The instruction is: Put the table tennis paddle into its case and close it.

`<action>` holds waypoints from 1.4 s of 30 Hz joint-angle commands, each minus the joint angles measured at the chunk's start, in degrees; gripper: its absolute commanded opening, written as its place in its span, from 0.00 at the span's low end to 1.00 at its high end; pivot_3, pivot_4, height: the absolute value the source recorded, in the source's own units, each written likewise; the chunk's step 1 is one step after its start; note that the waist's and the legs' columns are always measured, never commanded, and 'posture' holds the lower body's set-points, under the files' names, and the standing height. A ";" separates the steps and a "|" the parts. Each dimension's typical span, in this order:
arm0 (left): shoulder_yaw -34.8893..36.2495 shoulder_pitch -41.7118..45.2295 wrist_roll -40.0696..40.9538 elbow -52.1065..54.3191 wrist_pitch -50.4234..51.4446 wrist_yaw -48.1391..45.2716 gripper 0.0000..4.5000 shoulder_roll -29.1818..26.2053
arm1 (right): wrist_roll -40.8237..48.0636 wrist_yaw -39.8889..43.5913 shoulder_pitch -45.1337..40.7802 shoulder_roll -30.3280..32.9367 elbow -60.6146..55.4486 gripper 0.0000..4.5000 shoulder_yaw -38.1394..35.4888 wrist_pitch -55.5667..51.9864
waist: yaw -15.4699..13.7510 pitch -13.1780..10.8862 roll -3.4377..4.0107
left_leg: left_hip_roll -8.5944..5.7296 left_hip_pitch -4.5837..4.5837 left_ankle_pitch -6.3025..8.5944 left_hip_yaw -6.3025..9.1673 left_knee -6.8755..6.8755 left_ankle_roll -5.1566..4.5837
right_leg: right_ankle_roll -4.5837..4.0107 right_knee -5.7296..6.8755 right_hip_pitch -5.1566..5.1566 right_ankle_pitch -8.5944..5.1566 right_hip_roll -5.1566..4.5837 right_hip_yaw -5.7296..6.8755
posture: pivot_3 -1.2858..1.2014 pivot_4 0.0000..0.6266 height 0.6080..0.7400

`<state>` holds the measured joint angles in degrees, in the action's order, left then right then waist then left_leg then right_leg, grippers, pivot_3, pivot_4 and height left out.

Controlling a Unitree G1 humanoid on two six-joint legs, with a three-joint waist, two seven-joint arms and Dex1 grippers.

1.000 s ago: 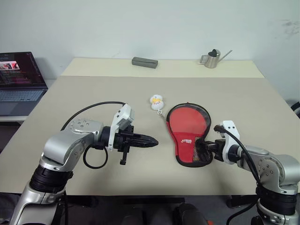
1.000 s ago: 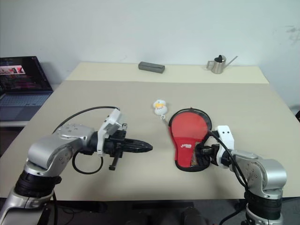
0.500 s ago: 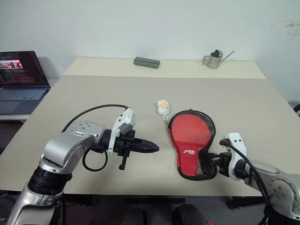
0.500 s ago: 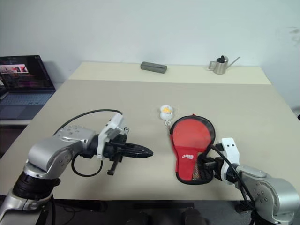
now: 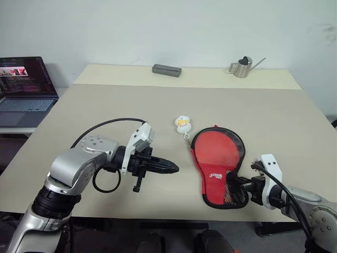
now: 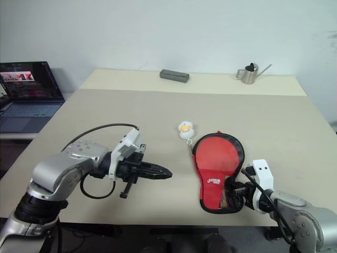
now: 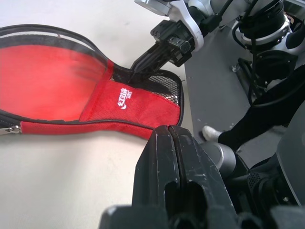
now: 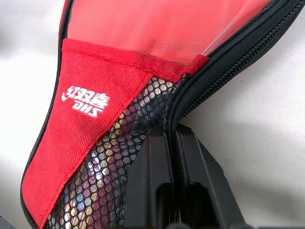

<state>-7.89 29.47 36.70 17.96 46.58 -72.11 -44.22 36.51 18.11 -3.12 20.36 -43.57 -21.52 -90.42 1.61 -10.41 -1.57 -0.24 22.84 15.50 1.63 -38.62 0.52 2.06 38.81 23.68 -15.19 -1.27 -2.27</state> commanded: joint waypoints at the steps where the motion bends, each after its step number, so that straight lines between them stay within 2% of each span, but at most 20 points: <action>1: 0.09 0.99 0.07 0.61 -1.08 -0.65 0.00 -0.62 | 0.51 -0.75 2.51 0.62 -0.93 0.01 -0.21 -2.08 | 0.00 0.00 0.00 | 0.00 0.00 0.00 0.00 0.00 0.00 | 0.00 -0.01 -0.01 0.00 0.00 0.00 | 0.52 0.24 1.00; 22: -0.35 0.98 0.18 0.66 -1.42 0.80 0.00 0.86 | 1.71 -5.45 3.36 -0.33 -1.73 0.01 -1.48 -2.08 | -0.07 0.00 -0.01 | 0.00 -0.04 0.02 0.07 0.01 -0.03 | 0.03 -0.11 -0.12 -0.02 -0.01 0.06 | 0.52 0.24 1.00; 25: -0.48 0.92 0.15 0.69 -1.57 1.02 0.00 1.04 | 2.49 -6.22 3.98 -1.30 -2.09 0.16 -3.00 -2.08 | -0.14 0.00 -0.01 | 0.00 -0.03 0.03 0.08 0.01 -0.03 | 0.04 -0.13 -0.13 -0.02 -0.01 0.08 | 0.52 0.24 1.00; 26: -0.52 0.87 0.14 0.71 -1.64 1.07 0.00 1.10 | 2.61 -6.79 4.11 -2.16 -2.48 0.26 -3.66 -2.08 | -0.12 0.01 -0.01 | -0.01 -0.03 0.03 0.08 0.01 -0.03 | 0.03 -0.14 -0.13 -0.02 -0.02 0.07 | 0.52 0.24 1.00; 27: -0.53 0.85 0.14 0.70 -1.67 1.13 0.00 1.15 | 2.69 -7.48 4.21 -2.91 -2.86 0.30 -4.24 -2.08 | -0.11 0.01 -0.01 | 0.00 -0.04 0.03 0.07 0.01 -0.04 | 0.04 -0.14 -0.13 -0.02 -0.02 0.06 | 0.52 0.24 1.00; 31: -0.44 0.63 0.27 0.88 -1.63 1.42 0.00 1.29 | 3.42 -9.36 5.16 -4.99 -4.71 0.57 -6.91 -2.08 | -0.09 0.01 -0.01 | 0.01 -0.08 0.03 0.07 0.00 -0.04 | 0.08 -0.09 -0.14 -0.04 -0.01 0.05 | 0.52 0.24 1.00; 37: -0.54 0.56 0.10 0.55 -1.92 1.40 0.00 1.41 | 6.36 -5.71 4.77 -3.00 -8.52 1.00 -11.62 -2.08 | -0.03 0.00 0.00 | -0.01 -0.09 0.03 0.04 -0.01 -0.04 | 0.13 -0.13 -0.18 -0.07 -0.03 0.03 | 0.52 0.24 1.00; 42: -0.71 0.83 -0.12 0.07 -2.24 1.37 0.00 1.76 | 12.06 2.50 5.86 1.61 -11.04 1.00 -11.21 1.98 | 0.09 -0.01 0.01 | 0.04 -0.12 0.03 0.04 0.02 -0.04 | 0.15 -0.12 -0.17 -0.10 0.03 0.04 | 0.52 0.24 1.00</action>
<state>-8.71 29.54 36.63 17.56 45.54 -70.64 -42.47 45.53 17.65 2.22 21.40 -52.25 -32.36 -90.37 1.70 -10.41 -1.56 -0.19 22.71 15.52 1.67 -38.60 0.48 2.21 38.69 23.51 -15.29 -1.22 -2.24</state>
